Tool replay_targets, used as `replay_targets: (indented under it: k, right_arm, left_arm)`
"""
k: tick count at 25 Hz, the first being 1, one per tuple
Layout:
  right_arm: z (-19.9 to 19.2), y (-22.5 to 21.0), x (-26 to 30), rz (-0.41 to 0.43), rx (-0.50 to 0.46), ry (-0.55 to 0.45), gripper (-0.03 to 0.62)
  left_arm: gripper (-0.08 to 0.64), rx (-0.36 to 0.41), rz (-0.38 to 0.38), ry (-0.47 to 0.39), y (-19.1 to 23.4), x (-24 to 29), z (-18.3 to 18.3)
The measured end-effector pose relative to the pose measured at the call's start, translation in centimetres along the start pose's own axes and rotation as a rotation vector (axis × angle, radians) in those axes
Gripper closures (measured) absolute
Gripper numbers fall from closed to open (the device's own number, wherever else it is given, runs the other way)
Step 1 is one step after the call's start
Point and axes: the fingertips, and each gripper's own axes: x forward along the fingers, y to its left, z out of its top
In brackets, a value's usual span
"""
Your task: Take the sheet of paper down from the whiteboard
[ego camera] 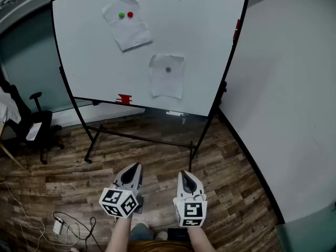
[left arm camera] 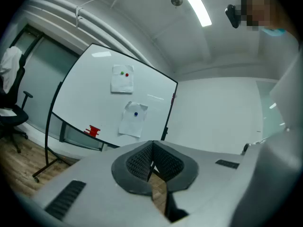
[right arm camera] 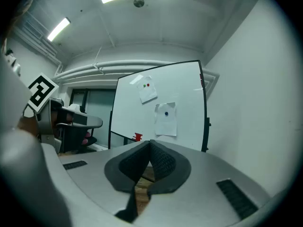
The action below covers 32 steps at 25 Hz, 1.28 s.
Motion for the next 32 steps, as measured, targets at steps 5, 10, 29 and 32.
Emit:
replay_targets:
  k: [5, 10, 29, 32]
  right_arm:
    - [0.1, 0.6, -0.3, 0.003, -0.018, 0.003, 0.581]
    - [0.5, 0.4, -1.2, -0.017, -0.016, -0.012, 0.581]
    - [1.8, -1.3, 4.6, -0.029, -0.023, -0.084, 0.449]
    - [1.6, -2.6, 9.0, -0.034, -0.036, -0.075, 0.448]
  left_arm:
    - [0.535, 0.021, 0.032, -0.008, 0.8, -1.0, 0.5]
    - [0.535, 0.031, 0.025, -0.013, 0.5, -1.5, 0.8]
    - [0.448, 0.042, 0.102, -0.058, 4.8, 2.5, 2.3]
    - [0.448, 0.037, 0.095, -0.054, 7.2, 6.7, 2.6]
